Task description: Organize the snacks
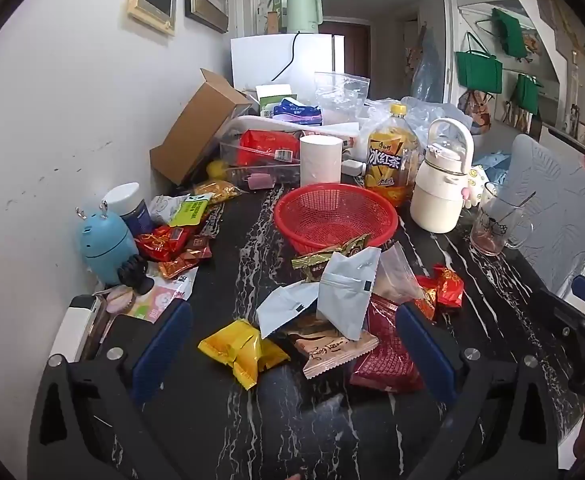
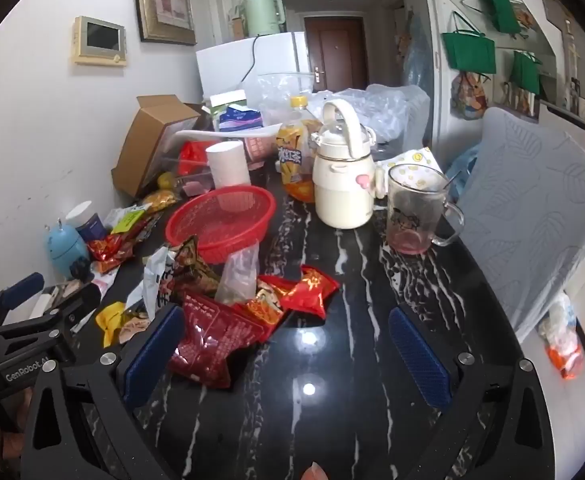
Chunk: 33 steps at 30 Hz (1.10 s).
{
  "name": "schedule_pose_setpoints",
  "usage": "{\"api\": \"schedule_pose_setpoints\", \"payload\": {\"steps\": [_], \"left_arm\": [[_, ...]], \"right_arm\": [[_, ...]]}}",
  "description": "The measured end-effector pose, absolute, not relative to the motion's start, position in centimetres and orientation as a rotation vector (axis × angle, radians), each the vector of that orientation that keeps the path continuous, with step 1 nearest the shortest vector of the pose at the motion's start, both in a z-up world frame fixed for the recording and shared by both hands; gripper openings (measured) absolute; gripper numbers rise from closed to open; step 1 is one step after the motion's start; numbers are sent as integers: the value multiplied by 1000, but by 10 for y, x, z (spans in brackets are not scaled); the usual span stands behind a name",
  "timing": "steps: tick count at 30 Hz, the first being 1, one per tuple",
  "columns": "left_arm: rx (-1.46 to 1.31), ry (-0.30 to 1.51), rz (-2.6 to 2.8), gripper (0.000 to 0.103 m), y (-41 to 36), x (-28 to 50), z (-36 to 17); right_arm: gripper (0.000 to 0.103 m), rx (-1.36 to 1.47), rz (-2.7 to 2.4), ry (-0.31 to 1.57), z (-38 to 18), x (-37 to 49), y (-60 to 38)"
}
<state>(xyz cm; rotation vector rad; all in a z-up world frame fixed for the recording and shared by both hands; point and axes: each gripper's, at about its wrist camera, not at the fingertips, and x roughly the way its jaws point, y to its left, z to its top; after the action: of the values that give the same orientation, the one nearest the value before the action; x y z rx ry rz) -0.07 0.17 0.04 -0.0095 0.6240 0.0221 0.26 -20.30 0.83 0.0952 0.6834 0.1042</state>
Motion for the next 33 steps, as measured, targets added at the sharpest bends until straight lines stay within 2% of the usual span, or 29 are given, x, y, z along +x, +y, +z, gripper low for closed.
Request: {"api": "schedule_pose_setpoints", "payload": {"steps": [33], "left_arm": [[4, 600, -32, 103, -2, -12, 12]], "right_arm": [[103, 79, 148, 663, 17, -4, -194]]}}
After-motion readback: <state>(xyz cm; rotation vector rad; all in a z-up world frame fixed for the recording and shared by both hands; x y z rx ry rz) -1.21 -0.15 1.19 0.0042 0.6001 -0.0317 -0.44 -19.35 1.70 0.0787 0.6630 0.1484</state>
